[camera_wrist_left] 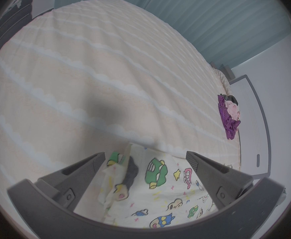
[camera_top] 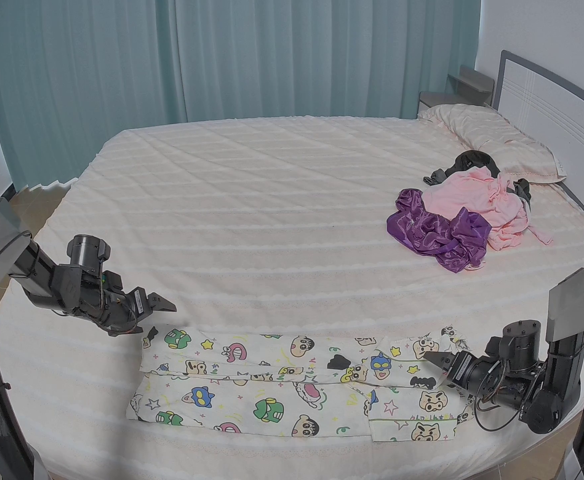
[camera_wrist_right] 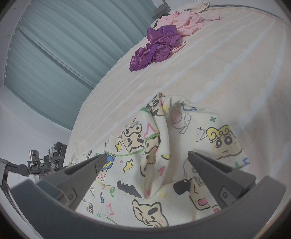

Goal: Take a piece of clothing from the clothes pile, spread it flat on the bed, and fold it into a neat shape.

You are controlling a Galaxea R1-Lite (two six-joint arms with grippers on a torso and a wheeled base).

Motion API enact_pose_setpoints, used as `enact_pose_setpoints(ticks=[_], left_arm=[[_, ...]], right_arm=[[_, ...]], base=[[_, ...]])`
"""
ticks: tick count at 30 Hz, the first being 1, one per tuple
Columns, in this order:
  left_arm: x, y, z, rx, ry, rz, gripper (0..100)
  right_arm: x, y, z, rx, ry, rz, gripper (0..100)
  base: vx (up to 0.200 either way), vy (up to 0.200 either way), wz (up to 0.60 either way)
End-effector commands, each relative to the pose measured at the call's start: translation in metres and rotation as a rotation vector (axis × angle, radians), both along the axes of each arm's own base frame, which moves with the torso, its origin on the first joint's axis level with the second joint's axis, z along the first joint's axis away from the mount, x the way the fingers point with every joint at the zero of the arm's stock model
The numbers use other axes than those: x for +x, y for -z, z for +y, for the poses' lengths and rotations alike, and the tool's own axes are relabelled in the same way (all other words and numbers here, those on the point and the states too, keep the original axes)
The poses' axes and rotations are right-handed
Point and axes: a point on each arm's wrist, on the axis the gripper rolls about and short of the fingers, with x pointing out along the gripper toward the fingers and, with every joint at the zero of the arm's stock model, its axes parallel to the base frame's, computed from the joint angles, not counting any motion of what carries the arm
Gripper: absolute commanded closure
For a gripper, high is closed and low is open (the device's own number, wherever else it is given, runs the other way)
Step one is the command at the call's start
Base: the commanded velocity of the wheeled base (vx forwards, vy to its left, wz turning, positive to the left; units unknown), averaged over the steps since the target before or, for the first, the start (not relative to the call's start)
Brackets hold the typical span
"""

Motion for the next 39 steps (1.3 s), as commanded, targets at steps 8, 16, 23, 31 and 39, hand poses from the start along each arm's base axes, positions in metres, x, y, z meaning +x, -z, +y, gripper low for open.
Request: enact_pose_setpoints(ticks=[8, 16, 23, 31, 39], left_arm=[[0.020, 0.029, -0.009, 0.037, -0.003, 0.045, 100], [0.020, 0.025, -0.007, 0.038, -0.011, 0.037, 100], [0.025, 0.008, -0.006, 0.023, -0.036, -0.011, 100], [0.032, -0.002, -0.006, 0.002, -0.059, -0.042, 100], [0.038, -0.002, -0.006, -0.022, -0.089, -0.027, 100]], right_arm=[[0.003, 0.008, 0.001, -0.004, 0.000, 0.018, 0], [0.005, 0.011, 0.002, -0.005, -0.003, 0.024, 0], [0.009, 0.016, 0.003, -0.007, -0.001, 0.026, 0], [0.013, 0.018, 0.004, -0.002, 0.002, 0.020, 0], [0.016, 0.017, 0.005, 0.026, 0.021, 0.017, 0]], base=[[0.000, 0.000, 0.00], [0.000, 0.000, 0.00], [0.000, 0.000, 0.00], [0.000, 0.000, 0.00], [0.000, 0.000, 0.00]])
